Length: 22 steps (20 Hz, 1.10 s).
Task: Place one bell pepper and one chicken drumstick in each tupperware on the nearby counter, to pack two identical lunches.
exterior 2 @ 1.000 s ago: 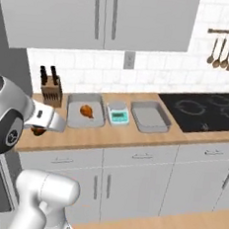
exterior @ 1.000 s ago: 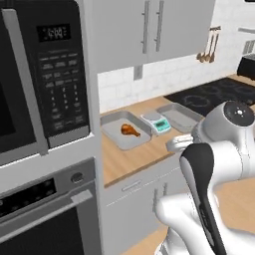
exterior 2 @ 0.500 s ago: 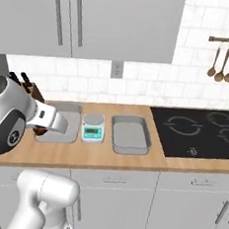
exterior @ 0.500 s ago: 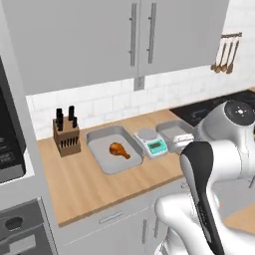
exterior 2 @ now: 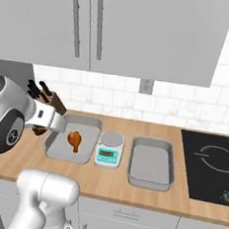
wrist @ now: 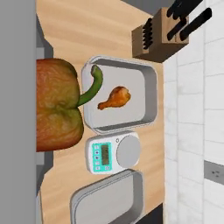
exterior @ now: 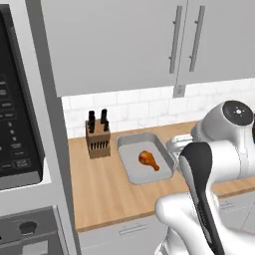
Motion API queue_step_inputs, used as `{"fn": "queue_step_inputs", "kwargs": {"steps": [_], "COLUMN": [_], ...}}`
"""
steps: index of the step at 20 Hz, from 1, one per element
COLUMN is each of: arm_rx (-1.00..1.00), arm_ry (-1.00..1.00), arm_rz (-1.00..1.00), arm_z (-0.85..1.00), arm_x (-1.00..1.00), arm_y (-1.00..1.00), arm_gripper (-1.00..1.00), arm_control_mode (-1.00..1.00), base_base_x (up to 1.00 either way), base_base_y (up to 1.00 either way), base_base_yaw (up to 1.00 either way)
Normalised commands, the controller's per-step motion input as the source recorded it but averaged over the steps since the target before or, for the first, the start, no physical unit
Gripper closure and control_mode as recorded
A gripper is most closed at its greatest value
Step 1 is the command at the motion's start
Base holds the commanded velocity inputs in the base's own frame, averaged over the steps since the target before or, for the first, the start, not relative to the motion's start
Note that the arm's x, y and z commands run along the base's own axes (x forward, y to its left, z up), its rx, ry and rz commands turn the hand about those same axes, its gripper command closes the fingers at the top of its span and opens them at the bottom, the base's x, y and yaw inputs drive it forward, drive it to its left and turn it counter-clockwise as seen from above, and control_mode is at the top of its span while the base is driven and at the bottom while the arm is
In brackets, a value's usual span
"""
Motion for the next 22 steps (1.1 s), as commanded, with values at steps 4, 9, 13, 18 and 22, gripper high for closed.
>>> {"fn": "queue_step_inputs", "kwargs": {"steps": [4,9,13,18,22], "arm_rx": [0.06,0.00,-0.19,-0.21,-0.04], "arm_ry": [0.00,0.06,0.33,0.22,0.03], "arm_rz": [0.39,0.33,0.06,-0.01,-0.03], "arm_z": [-0.07,-0.62,-0.99,-0.71,-0.34], "arm_x": [1.00,1.00,1.00,0.98,1.00], "arm_y": [0.07,0.51,0.91,0.40,0.00], "arm_gripper": [1.00,1.00,1.00,1.00,1.00], "arm_control_mode": [-1.00,-1.00,-1.00,-1.00,-1.00], "base_base_x": [0.00,0.00,0.00,0.00,0.00], "base_base_y": [0.00,0.00,0.00,0.00,0.00], "base_base_yaw": [0.00,0.00,0.00,0.00,0.00]}}
